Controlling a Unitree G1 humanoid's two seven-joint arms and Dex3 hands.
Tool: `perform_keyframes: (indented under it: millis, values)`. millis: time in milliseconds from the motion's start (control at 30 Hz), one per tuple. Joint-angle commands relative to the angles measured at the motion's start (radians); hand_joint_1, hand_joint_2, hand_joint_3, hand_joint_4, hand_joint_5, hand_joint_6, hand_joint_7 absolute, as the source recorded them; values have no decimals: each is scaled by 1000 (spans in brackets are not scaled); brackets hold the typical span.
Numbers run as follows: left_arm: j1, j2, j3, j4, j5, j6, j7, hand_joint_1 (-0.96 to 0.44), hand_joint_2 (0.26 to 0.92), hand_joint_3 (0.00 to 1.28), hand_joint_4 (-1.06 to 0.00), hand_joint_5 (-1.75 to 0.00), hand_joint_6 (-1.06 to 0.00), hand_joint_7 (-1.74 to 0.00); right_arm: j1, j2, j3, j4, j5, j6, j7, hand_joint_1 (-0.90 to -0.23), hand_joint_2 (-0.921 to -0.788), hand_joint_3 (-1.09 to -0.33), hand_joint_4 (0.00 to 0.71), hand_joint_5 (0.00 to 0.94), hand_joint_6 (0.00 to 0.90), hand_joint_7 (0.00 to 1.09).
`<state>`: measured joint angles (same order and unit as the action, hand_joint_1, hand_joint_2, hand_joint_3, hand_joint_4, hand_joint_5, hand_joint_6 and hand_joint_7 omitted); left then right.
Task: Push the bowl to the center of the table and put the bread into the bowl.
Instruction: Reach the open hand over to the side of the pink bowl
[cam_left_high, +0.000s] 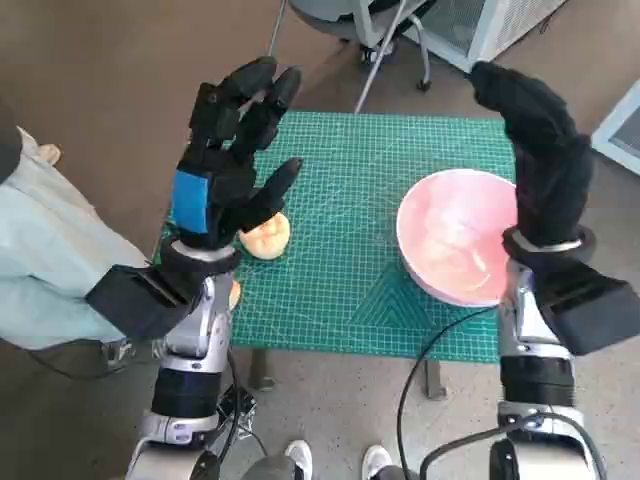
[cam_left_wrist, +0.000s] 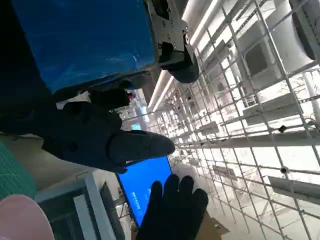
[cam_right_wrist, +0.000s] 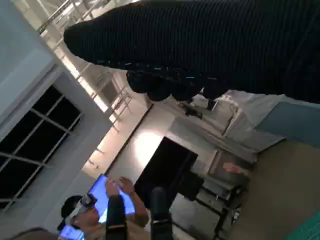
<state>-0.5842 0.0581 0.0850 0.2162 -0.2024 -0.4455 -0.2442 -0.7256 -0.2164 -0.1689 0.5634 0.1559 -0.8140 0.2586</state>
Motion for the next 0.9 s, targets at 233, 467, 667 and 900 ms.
perform_keyframes:
  millis: [233, 467, 667, 900]
  values:
    - [8, 1, 12, 6, -4, -3, 3, -364, 921, 260, -453, -38, -214, -656, 64, -61, -88, 35, 28, -37, -22, -529, -921, -749, 340, 1, 11, 759]
    - [3, 2, 18, 25, -1, -13, 2, -362, 921, 259, -453, -30, -238, -622, 83, -86, -143, 76, 51, -52, -37, -520, -921, -762, 323, 18, 0, 762]
    - [-2, 0, 16, 41, 10, -31, 9, -370, 921, 262, -453, -26, -247, -610, 113, -116, -192, 137, 39, -92, -74, -513, -921, -747, 325, 21, 0, 765]
    - [-4, 4, 18, 63, 12, -53, 5, -368, 921, 264, -448, -21, -219, -591, 139, -145, -240, 302, 20, -170, -134, -498, -921, -755, 324, 18, 7, 760]
